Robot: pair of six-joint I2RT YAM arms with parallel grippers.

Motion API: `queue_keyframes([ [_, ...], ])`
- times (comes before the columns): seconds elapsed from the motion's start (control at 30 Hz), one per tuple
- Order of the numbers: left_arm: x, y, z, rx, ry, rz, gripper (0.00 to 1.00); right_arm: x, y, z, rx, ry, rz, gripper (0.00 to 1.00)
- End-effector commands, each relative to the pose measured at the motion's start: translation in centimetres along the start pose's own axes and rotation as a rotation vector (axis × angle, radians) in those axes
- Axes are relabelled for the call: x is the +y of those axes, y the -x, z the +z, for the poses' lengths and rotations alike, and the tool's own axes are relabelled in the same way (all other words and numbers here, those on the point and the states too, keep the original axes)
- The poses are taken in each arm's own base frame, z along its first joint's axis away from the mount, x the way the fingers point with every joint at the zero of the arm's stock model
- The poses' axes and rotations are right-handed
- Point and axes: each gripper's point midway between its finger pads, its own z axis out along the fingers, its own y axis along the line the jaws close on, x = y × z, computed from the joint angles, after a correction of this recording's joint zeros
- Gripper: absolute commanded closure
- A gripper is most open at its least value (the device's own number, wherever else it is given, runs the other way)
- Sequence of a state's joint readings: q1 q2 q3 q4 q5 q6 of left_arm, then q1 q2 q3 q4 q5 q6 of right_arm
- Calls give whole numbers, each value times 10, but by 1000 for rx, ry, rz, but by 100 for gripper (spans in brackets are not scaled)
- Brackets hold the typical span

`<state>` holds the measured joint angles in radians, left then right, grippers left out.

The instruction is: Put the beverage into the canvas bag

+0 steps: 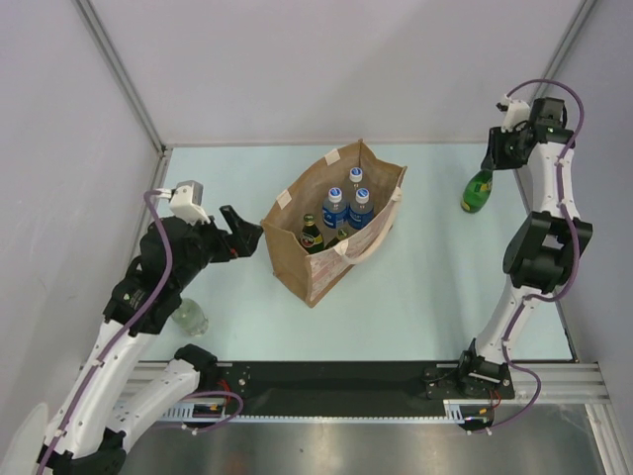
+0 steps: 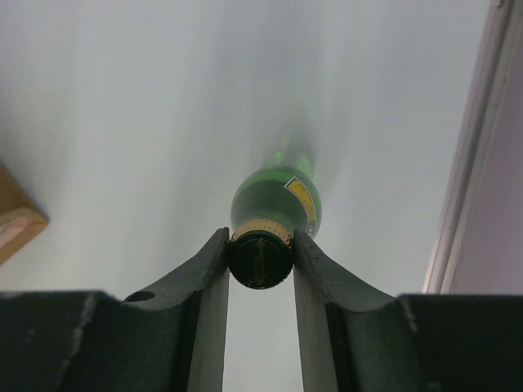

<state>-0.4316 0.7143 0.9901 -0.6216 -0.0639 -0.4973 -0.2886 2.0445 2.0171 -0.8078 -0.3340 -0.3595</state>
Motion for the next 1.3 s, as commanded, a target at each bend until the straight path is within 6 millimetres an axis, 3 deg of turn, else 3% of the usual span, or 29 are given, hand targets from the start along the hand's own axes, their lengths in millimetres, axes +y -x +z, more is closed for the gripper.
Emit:
queue_keyframes([
  [0.0,-32,27,-3,-59,-131,-42,0,57,87,-95,-289,65,-171,100],
  [0.27,-44,26,8,-34,-161,-156,0,134,115,-160,-401,177,-299,100],
  [0.4,-48,15,21,35,-165,-215,0,177,145,-208,-525,217,-377,100],
  [0.5,-54,9,25,77,-184,-246,0,198,159,-234,-591,248,-393,100],
  [0.53,-55,6,29,99,-186,-257,0,213,169,-252,-640,270,-412,100],
  [0.63,-57,0,35,133,-186,-273,0,239,182,-282,-719,324,-429,100],
  [0.83,-61,-8,45,178,-186,-281,1,295,185,-314,-800,450,-465,100],
  [1.1,-61,-15,57,205,-160,-263,2,362,167,-321,-775,642,-499,100],
  [1.27,-55,-30,62,258,-142,-238,26,401,150,-320,-734,755,-529,100],
])
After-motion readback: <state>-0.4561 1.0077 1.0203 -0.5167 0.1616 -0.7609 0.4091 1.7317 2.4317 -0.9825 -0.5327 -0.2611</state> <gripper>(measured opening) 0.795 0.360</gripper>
